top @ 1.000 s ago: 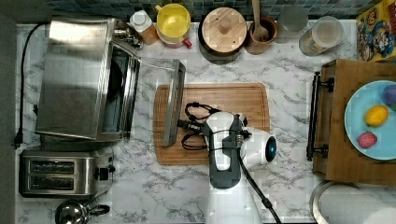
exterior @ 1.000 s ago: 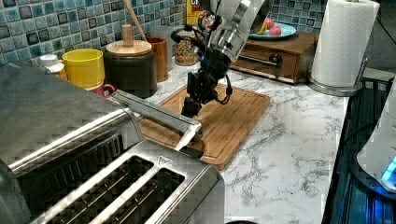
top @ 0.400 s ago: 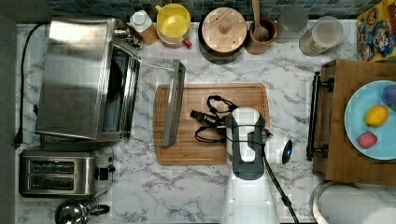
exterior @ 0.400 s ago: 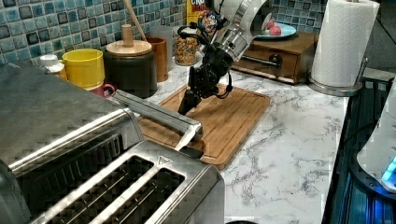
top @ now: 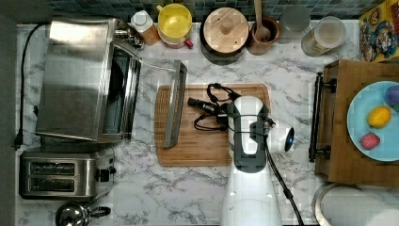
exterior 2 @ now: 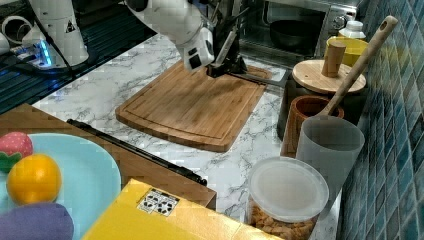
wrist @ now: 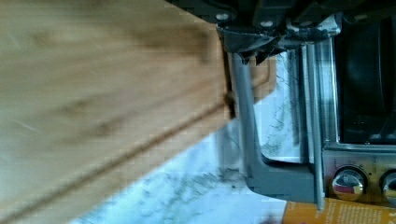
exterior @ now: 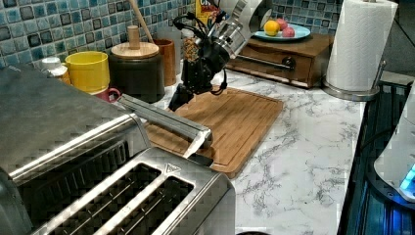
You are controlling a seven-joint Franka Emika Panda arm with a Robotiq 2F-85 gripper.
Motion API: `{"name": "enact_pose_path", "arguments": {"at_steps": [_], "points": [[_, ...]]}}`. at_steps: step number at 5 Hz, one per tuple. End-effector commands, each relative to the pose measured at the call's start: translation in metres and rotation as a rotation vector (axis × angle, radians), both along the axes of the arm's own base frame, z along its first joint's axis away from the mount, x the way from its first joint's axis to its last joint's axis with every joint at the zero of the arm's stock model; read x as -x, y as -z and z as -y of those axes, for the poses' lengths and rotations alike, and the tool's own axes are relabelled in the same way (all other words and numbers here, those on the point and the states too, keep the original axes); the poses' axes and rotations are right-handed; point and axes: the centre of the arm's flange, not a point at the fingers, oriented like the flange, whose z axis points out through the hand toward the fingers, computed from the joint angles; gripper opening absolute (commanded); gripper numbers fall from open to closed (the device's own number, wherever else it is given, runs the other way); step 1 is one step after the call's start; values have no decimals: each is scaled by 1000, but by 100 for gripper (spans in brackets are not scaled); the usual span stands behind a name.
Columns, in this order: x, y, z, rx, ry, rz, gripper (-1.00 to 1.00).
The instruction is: Close the oven.
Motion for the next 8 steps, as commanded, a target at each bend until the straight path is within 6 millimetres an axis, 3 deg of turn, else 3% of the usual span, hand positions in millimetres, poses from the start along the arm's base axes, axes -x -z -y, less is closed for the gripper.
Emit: {"name": "enact_pose_path", "arguments": {"at_steps": [1,3,4,6,8], "points": [[-78,-32,-55,36,-160,73,-100],[-79,-46,-52,11,-227,9,-100],[-76,-51,-66,0,-255,6,-100],[-62,-97,-125,13,-366,53,-100],[-48,-143,-216,140,-475,81,-100]]}}
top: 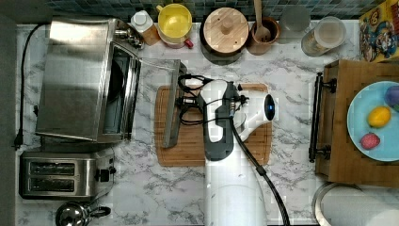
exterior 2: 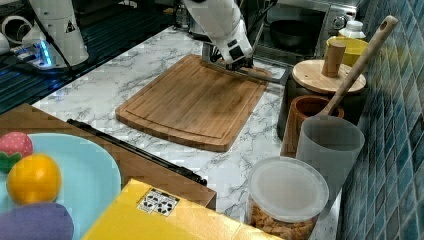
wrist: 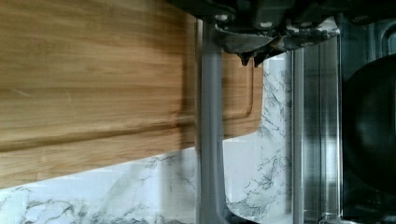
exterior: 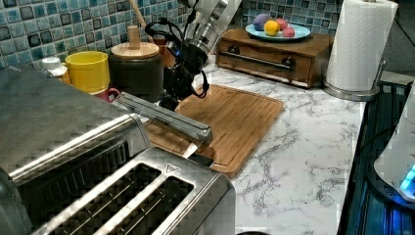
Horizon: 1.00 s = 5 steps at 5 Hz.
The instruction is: Close the oven.
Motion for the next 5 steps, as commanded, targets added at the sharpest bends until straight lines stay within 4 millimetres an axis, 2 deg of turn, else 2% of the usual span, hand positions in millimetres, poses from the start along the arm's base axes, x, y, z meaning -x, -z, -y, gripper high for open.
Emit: {"name": "enact_pose_path", "arguments": {"at_steps": [1,2,3,4,5], "points": [[-8,-144,-199,105,-234,147,-100],[-10,-152,-229,214,-245,152,-100],[-9,-170,-254,331,-223,161,-100],[-12,-181,-277,397,-241,135,-100],[-7,-193,-300,452,-236,169,-100]]}}
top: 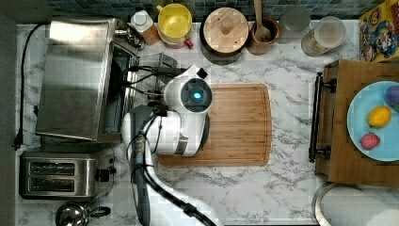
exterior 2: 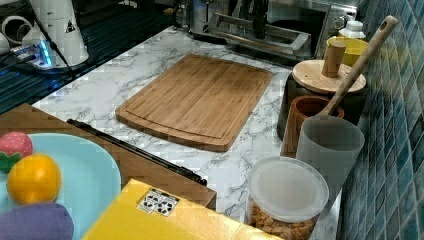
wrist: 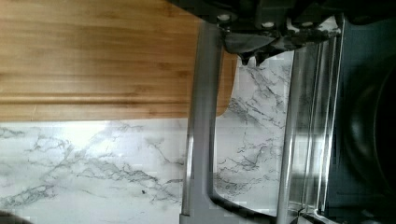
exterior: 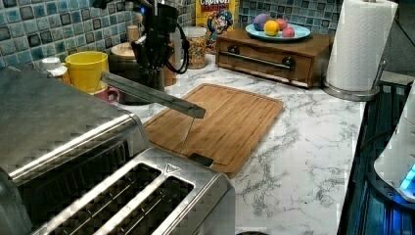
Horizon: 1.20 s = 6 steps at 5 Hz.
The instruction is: Close the oven.
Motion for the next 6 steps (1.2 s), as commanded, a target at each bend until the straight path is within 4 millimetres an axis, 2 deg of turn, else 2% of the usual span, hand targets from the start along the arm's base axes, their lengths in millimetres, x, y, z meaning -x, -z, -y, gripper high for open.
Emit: {"name": "enact_pose_path", "arguments": {"at_steps": [1,2,3,4,5,6], "points": [[19,-77,-205,60,-218,108,-100],[32,-92,-218,96,-232,173,-100],[38,-100,-240,187,-250,167,-100],[51,-122,-251,291,-195,236,-100],[73,-163,-255,265,-150,322,-100],[85,-176,-258,320,-121,371,-100]]}}
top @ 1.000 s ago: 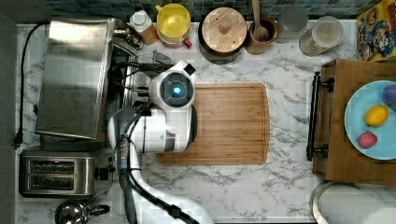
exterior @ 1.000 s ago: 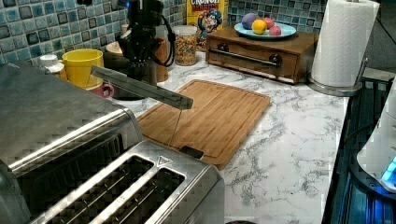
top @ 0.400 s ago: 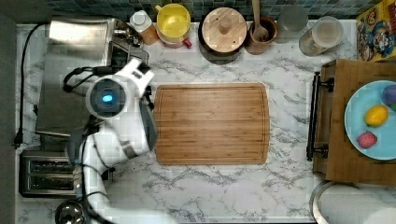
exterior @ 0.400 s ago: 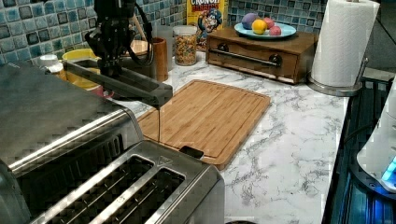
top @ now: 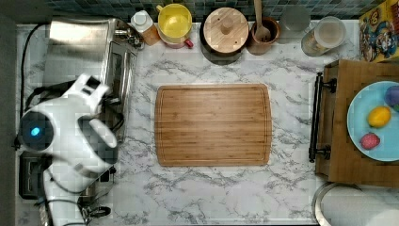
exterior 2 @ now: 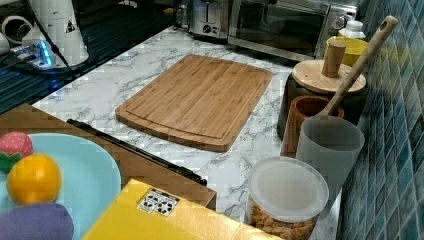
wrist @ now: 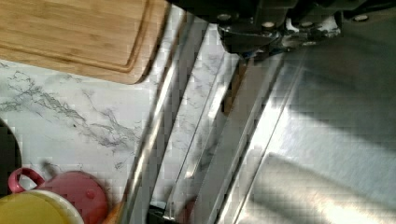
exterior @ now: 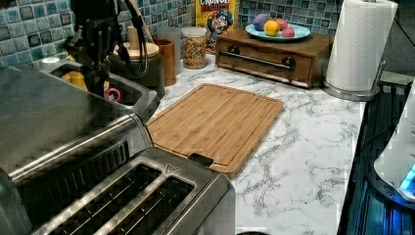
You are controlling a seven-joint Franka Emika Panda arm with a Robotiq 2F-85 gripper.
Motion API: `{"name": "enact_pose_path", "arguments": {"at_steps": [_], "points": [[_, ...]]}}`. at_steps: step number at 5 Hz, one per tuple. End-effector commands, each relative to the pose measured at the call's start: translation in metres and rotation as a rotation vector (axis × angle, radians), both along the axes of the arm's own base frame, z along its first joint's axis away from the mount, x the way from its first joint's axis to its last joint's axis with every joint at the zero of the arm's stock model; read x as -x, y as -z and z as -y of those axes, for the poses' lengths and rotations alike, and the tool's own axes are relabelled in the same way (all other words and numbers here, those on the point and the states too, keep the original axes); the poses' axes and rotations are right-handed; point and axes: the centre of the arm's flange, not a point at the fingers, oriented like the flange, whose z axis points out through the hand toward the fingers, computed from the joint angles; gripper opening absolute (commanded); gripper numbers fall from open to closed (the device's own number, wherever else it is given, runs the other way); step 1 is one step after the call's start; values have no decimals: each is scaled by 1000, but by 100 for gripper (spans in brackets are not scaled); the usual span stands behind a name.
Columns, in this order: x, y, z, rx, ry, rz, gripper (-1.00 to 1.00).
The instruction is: Close the oven.
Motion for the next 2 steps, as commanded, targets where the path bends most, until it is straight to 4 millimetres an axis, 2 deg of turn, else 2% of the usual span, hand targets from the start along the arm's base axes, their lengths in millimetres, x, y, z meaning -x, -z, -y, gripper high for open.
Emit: {"name": "enact_pose_path", "arguments": {"at_steps": [1,2], "points": [[36,-107,-33,-74,79,172,-100],[35,-104,-23,-8,163,192,-100]]}}
